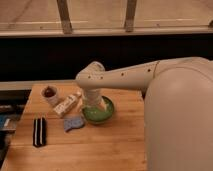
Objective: Wipe the white sponge on the table
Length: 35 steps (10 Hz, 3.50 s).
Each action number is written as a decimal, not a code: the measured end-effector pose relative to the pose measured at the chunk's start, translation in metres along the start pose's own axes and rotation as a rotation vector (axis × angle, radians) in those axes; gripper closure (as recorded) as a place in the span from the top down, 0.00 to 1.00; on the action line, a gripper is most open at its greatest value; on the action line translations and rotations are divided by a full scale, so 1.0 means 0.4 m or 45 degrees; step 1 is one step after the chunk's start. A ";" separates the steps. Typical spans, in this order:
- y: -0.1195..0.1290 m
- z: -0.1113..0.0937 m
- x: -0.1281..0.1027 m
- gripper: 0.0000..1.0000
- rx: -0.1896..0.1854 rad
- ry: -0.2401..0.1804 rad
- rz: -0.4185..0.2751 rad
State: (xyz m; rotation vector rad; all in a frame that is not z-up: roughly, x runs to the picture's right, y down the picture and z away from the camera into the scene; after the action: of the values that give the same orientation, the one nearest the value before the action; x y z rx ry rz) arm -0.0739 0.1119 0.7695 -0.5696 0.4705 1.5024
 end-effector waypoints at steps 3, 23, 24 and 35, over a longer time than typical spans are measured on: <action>0.090 -0.002 0.051 0.80 0.079 -0.030 -0.123; 0.350 0.201 0.156 0.80 -0.052 0.222 -0.455; 0.355 0.210 0.150 0.80 -0.056 0.229 -0.456; 0.384 0.272 0.050 0.80 0.060 0.150 -0.599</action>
State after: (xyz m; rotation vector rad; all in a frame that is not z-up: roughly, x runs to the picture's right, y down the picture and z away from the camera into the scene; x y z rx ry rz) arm -0.2329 0.1926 0.8334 -0.6804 0.4259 1.0112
